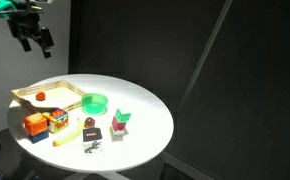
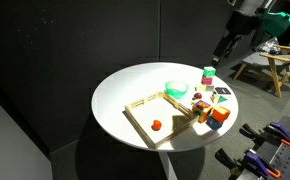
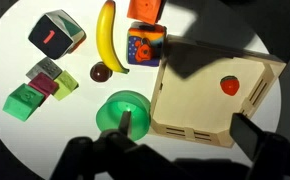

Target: Remove the orange object from the wooden tray

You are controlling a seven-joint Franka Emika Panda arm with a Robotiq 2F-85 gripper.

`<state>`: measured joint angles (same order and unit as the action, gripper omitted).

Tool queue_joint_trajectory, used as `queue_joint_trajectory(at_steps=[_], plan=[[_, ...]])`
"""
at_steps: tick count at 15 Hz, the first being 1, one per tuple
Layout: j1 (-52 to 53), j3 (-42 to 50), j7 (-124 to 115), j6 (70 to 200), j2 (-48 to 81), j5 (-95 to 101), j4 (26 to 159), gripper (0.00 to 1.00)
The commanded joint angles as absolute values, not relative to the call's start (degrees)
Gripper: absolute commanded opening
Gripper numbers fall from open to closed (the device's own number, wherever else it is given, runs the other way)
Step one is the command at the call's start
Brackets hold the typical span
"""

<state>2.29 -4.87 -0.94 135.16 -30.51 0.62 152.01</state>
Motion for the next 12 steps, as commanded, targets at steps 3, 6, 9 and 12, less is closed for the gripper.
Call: queue_joint_trajectory(at_steps=[3, 6, 9, 12], plan=[[2.70, -4.48, -1.18, 134.98, -30.52, 0.92, 151.90, 1.00], [2.70, -4.48, -1.18, 134.98, -30.52, 0.92, 151.90, 1.00], [2.84, -4.34, -1.34, 134.22, -29.11, 0.33, 150.92, 1.00], [3.01, -4.32, -1.46, 133.57, -27.35, -0.09, 149.95, 1.00]])
